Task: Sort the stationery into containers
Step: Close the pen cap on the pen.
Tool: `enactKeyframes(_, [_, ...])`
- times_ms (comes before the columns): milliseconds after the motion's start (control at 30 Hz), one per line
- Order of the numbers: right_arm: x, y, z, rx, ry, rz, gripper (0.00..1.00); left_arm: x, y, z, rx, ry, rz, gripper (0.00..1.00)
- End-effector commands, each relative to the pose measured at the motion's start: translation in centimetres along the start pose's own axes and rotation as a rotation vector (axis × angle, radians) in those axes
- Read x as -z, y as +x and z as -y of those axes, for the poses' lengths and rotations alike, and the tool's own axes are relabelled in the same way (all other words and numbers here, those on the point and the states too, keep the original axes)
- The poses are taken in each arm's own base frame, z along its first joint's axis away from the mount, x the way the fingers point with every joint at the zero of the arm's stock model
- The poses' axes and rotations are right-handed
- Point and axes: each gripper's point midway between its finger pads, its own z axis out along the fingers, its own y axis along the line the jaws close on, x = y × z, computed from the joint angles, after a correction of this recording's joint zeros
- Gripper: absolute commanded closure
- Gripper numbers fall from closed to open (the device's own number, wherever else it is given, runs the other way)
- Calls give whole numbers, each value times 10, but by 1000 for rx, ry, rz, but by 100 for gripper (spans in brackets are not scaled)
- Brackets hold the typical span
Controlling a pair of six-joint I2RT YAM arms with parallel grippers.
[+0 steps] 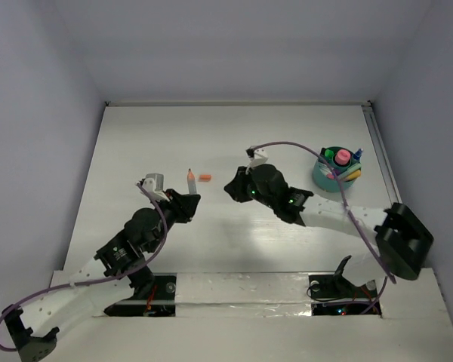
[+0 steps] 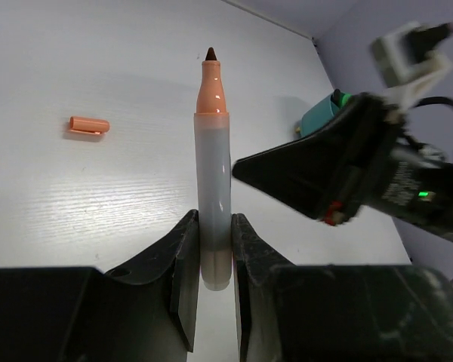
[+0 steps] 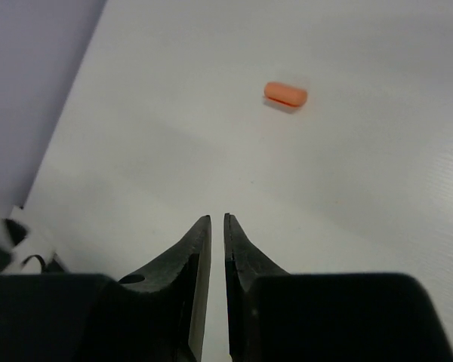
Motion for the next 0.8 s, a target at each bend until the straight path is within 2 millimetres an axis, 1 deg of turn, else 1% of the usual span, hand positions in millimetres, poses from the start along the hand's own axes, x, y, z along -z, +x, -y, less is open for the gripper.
enactKeyframes(0, [-33, 22, -8, 48, -36, -120, 82, 14, -26, 12, 41, 18, 32, 100])
enactKeyframes(67, [-52, 30, -4, 57, -15, -153, 82, 19, -32, 19, 45, 41, 32, 100])
enactKeyframes(100, [-69, 39, -1, 64, 4, -187, 81, 22, -35, 20, 47, 49, 36, 100])
enactKeyframes(133, [-77, 42, 5, 62, 17, -202, 80, 26, -42, 24, 53, 61, 49, 100])
enactKeyframes(200, [-92, 50, 8, 65, 29, -221, 79, 29, -47, 28, 53, 77, 52, 100])
enactKeyframes(233, [-106, 54, 17, 60, 52, -236, 78, 32, -52, 31, 56, 87, 62, 100])
enactKeyframes(267, [-113, 57, 19, 60, 60, -245, 77, 33, -53, 32, 54, 93, 63, 100])
enactKeyframes(300, [-119, 58, 25, 53, 76, -253, 77, 34, -53, 32, 51, 93, 63, 100])
enactKeyframes(333, [-130, 64, 29, 51, 87, -266, 76, 35, -56, 33, 49, 98, 69, 100])
enactKeyframes(500, [-150, 67, 56, 3, 141, -263, 76, 41, -63, 37, 50, 122, 88, 100])
enactKeyframes(533, [-153, 67, 54, -6, 133, -260, 76, 42, -64, 36, 48, 123, 93, 100])
enactKeyframes(567, [-158, 66, 60, -11, 139, -254, 75, 42, -63, 35, 44, 120, 92, 100])
enactKeyframes(600, [-161, 65, 59, -12, 136, -247, 73, 42, -63, 35, 42, 117, 92, 100])
enactKeyframes(633, [-164, 62, 64, -19, 141, -241, 72, 41, -61, 34, 38, 113, 88, 100])
enactKeyframes(667, [-166, 63, 61, -21, 125, -247, 71, 40, -61, 34, 37, 111, 86, 100])
enactKeyframes(733, [-175, 56, 64, -39, 114, -238, 68, 40, -59, 34, 36, 115, 83, 100])
enactKeyframes(767, [-177, 55, 61, -45, 104, -234, 68, 39, -59, 34, 36, 114, 84, 100])
